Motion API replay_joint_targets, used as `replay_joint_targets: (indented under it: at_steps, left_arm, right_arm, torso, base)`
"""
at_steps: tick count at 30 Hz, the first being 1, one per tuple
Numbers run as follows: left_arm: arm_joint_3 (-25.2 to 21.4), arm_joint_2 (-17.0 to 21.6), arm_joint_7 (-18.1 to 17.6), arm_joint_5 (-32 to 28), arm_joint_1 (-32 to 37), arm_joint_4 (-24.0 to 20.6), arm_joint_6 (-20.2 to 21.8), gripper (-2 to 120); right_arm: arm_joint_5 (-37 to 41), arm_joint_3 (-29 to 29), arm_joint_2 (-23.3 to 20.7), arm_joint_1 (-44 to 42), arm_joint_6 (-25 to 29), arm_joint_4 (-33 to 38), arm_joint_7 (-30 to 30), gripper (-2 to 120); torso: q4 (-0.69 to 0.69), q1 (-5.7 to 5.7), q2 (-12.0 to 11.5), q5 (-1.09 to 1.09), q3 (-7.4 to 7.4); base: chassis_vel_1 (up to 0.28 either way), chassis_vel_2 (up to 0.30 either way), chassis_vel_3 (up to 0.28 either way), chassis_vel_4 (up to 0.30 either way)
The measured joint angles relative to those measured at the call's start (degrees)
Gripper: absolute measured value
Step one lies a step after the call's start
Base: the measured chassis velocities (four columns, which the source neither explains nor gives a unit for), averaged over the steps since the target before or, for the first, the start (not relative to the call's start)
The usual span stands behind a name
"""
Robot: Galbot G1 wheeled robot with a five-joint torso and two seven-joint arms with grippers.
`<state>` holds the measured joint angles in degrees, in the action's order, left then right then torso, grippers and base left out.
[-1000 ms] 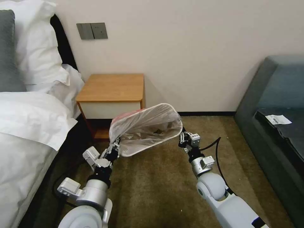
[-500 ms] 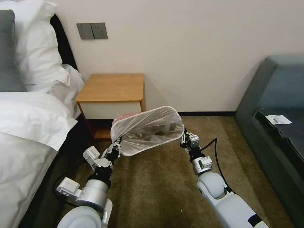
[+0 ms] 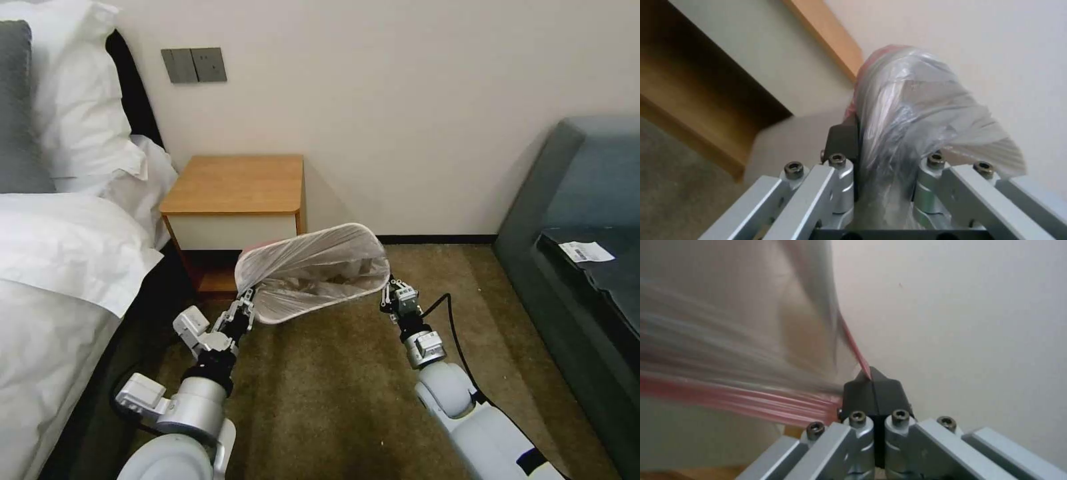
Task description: Pick up the garbage bag from the table and place it over the trash can.
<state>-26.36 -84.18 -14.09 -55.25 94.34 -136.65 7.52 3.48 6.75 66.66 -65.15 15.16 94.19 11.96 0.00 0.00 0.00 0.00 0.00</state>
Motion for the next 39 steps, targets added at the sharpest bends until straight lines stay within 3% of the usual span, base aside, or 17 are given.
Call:
replay_joint_targets:
  at_steps: [10,19,26,28,32,36,37,39]
  left_arm:
    - [-0.43,0.99,-0.65,-1.24,-6.27,7.84,-0.34,11]
    - [-0.38,0.99,-1.04,-0.27,-8.51,11.35,-0.39,11]
    - [0.73,1.46,2.99,12.13,-9.06,16.78,-4.15,11]
    - [0.90,1.65,3.95,14.82,-9.26,17.66,-5.30,11]
    - [1.54,2.82,6.09,21.37,-9.66,19.26,-7.45,11]
    - [2.02,4.26,7.36,26.64,-9.80,20.26,-8.12,11]
    - [2.02,4.26,7.36,26.64,-9.80,20.26,-8.12,11]
    - [2.12,4.64,7.64,28.34,-9.82,20.65,-8.28,11]
  right_arm:
    - [-0.07,0.12,-0.67,-2.98,-0.62,7.12,0.13,37]
    - [-0.77,0.83,-0.55,-4.85,0.16,10.11,-0.24,65]
    - [0.90,2.11,-1.06,-4.19,0.43,17.65,0.03,95]
    - [1.47,1.85,-1.66,-3.79,0.22,18.85,-0.25,96]
    - [4.11,-0.72,-6.33,-1.71,-1.22,22.09,-2.91,82]
    - [1.90,-4.24,-17.16,2.22,-0.93,21.97,-11.80,64]
    - [1.90,-4.24,-17.16,2.22,-0.93,21.97,-11.80,64]
    - [-0.42,-6.21,-21.68,4.94,0.03,21.03,-17.95,55]
  torso:
    - [0.00,0.00,0.00,-0.01,0.00]
    - [0.00,0.00,0.00,0.01,0.00]
    - [0.00,0.00,0.00,0.00,0.00]
    - [0.00,0.00,0.00,0.00,0.00]
    - [0.00,0.00,0.00,0.00,0.00]
    - [0.00,0.00,0.00,0.00,0.00]
    - [0.00,0.00,0.00,0.00,0.00]
    - [0.00,0.00,0.00,0.00,0.00]
  base:
    - [0.000,0.000,0.000,0.000]
    - [0.000,0.000,0.000,0.000]
    - [0.000,0.000,0.000,0.000]
    - [0.000,0.000,0.000,0.000]
    - [0.000,0.000,0.000,0.000]
    - [0.000,0.000,0.000,0.000]
    - [0.000,0.000,0.000,0.000]
    - [0.000,0.000,0.000,0.000]
